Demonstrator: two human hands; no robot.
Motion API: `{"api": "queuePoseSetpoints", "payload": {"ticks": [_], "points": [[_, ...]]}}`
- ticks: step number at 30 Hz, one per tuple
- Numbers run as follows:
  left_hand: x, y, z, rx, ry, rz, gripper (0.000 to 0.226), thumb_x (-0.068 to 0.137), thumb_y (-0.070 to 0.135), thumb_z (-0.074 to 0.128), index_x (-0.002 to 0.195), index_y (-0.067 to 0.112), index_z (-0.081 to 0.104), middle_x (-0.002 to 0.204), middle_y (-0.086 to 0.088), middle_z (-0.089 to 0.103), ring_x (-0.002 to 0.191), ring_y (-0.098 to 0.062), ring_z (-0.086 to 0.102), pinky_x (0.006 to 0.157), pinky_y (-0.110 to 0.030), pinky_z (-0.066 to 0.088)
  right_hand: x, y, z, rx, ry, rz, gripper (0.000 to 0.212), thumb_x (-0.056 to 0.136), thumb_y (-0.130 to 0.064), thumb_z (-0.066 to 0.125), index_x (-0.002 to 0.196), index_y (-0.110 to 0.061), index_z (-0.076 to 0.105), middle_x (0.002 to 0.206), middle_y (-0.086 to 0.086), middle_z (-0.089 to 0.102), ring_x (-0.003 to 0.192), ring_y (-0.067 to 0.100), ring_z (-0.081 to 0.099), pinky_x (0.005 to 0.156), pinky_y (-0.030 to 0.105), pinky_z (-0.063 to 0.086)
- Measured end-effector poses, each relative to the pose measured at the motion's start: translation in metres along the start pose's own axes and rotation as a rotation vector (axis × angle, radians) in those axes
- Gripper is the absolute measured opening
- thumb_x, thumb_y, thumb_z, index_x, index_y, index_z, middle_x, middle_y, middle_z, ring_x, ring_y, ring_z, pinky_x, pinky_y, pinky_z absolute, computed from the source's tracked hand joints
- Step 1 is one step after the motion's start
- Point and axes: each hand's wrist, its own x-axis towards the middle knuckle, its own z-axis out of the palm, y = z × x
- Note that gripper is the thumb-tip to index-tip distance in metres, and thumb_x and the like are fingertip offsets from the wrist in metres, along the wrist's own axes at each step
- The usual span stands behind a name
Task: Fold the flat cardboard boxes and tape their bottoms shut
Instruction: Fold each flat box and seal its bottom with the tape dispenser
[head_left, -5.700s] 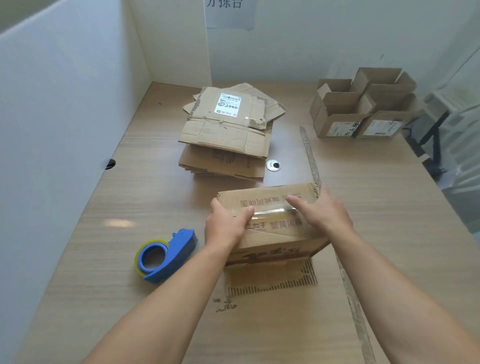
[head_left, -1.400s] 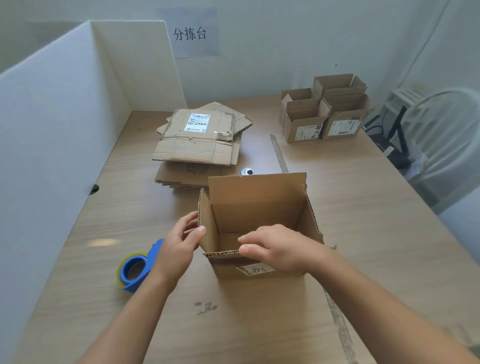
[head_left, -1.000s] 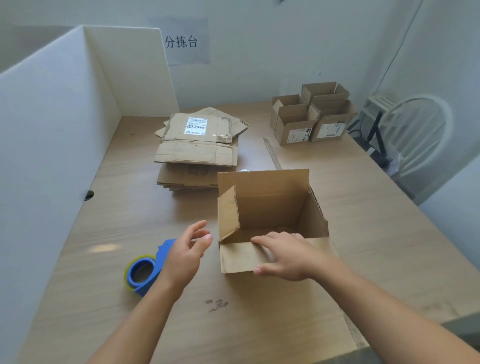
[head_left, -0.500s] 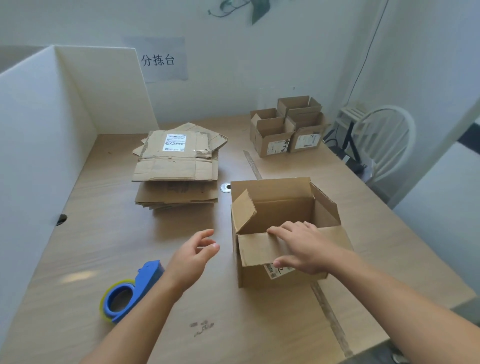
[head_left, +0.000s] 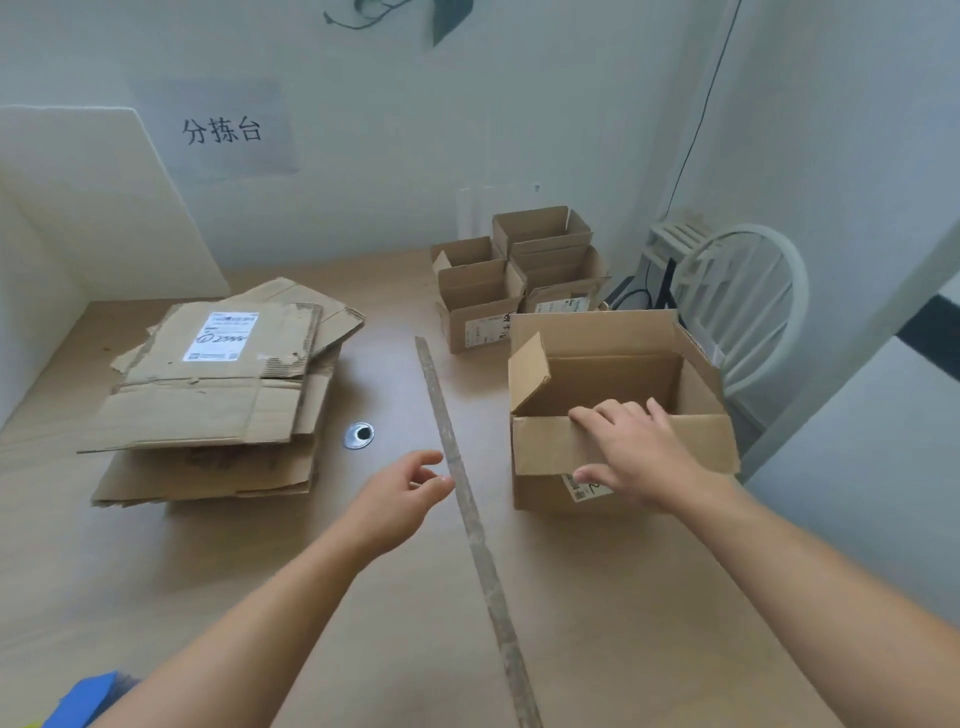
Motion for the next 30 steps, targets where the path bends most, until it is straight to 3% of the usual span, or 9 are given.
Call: {"api": "queuePoseSetpoints", "payload": {"ticks": [6,10,15,21,30], "points": [[0.114,0.044,0.027,0.566,0.009,0.014,0.054,0.093,0.049,0.052,0.140,0.024,0.047,0.132,0.001,0.056,0.120,-0.018,0.054,0.101,-0.034,0.044,0.081,0.089,0.009,0.002,0.044,-0.037,0.073,0.089,-0.059,0.059,0.149,-0.032,0.028,0.141,-0.004,0.041,0.133,0.022,0.036,0.121,0.055,0.008],[0.163,0.067,0.030,0.914,0.001,0.017,0.053,0.093,0.050,0.045,0.140,0.025,0.045,0.138,0.001,0.051,0.120,-0.023,0.053,0.097,-0.039,0.046,0.124,0.127,0.014,0.019,0.046,-0.049,0.073,0.090,-0.058,0.058,0.150,-0.030,0.026,0.143,-0.002,0.040,0.134,0.024,0.037,0.121,0.052,0.011],[0.204,0.085,0.024,1.241,-0.045,0.040,0.044,0.095,0.048,0.041,0.129,0.021,0.050,0.125,-0.002,0.055,0.113,-0.025,0.053,0.090,-0.039,0.041,0.158,0.151,0.016,-0.007,0.035,-0.090,0.074,0.091,-0.056,0.057,0.152,-0.029,0.025,0.145,-0.001,0.039,0.136,0.024,0.035,0.121,0.051,0.012],[0.235,0.107,0.021,1.314,-0.039,0.066,0.036,0.095,0.045,0.041,0.118,0.019,0.052,0.116,-0.003,0.055,0.111,-0.026,0.053,0.088,-0.039,0.040,0.179,0.169,0.015,0.008,0.026,-0.085,0.074,0.093,-0.054,0.057,0.153,-0.028,0.023,0.149,-0.001,0.035,0.139,0.023,0.030,0.121,0.051,0.011],[0.235,0.106,0.024,1.219,-0.053,0.076,0.043,0.095,0.044,0.043,0.130,0.021,0.049,0.122,-0.003,0.055,0.115,-0.026,0.052,0.090,-0.040,0.042,0.188,0.183,-0.002,0.086,-0.130,-0.094,0.075,0.097,-0.043,0.057,0.158,-0.024,0.016,0.162,-0.004,0.018,0.149,0.021,0.013,0.122,0.048,0.007]]}}
